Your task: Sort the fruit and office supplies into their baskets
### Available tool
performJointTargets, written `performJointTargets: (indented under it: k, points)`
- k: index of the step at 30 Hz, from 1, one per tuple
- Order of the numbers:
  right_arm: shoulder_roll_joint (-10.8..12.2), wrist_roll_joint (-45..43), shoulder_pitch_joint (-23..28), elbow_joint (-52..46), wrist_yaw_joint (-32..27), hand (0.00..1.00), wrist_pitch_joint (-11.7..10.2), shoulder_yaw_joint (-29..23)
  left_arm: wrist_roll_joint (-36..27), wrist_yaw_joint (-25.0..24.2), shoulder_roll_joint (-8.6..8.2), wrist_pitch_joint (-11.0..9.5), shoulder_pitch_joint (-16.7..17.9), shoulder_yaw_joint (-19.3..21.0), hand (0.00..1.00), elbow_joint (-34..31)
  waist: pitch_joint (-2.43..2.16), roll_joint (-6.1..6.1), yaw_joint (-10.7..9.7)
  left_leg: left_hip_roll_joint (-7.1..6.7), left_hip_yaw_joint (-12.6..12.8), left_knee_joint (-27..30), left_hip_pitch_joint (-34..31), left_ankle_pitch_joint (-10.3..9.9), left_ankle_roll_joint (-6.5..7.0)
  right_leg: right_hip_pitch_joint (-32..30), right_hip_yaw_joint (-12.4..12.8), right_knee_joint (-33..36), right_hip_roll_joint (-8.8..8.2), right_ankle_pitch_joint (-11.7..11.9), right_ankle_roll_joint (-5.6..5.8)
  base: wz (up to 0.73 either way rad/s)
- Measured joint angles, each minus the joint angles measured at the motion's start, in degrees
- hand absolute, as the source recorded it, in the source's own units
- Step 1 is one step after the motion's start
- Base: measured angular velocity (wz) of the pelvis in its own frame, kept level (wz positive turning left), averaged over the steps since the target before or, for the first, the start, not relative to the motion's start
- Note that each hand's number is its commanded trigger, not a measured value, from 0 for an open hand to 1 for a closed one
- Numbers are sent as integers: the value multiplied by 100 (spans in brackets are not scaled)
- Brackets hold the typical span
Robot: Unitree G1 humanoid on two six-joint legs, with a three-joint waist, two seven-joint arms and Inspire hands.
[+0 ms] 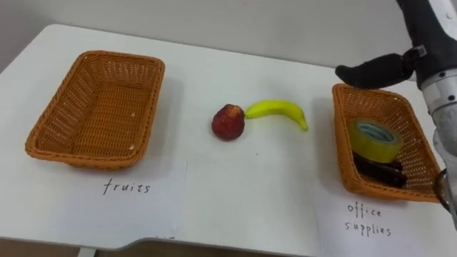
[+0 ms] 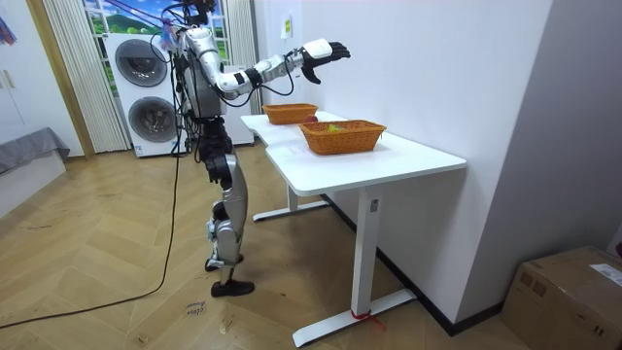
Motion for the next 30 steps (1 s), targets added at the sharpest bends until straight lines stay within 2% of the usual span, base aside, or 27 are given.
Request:
performJointTargets:
  k: [5,9,10,15,18,23,30]
  points:
    - [1,10,-121,515,8,0,-14,140,-2,-78,0,46,-37,1,0,-16,0,-15,76,-1,-157,78,-16,0,1,101,-141,-86,-38,0,0,16]
    - [1,35,-121,674,8,0,9,145,-6,-67,8,118,3,1,0,-20,20,18,114,-11,-212,93,-57,1,3,98,-134,-82,-42,0,0,5]
    - [1,54,-121,726,7,0,8,145,-6,-66,21,134,26,1,0,-20,1,8,111,-9,-226,93,-88,2,2,85,-154,-82,-41,0,0,4]
    - [0,51,-121,948,7,0,14,163,-6,-65,54,170,36,5,0,-12,-32,-38,129,-18,-234,94,-91,7,-7,83,-151,-80,-27,2,-2,1]
    - [0,48,-121,1222,8,0,14,370,-8,-65,80,183,33,-3,0,-12,-76,-105,137,-32,-256,107,-88,8,-7,92,-155,-82,-28,2,-2,0]
    - [1,-47,-121,1526,143,0,54,825,-13,-78,113,180,-53,-58,0,-5,-36,-180,153,-36,-292,125,-53,6,-1,148,-158,-97,-53,2,-2,2]
    - [0,-389,-122,1619,301,0,158,846,15,-145,237,197,-49,-48,0,-7,-21,-207,257,-74,-397,125,-141,3,2,132,-299,-92,-59,2,-1,8]
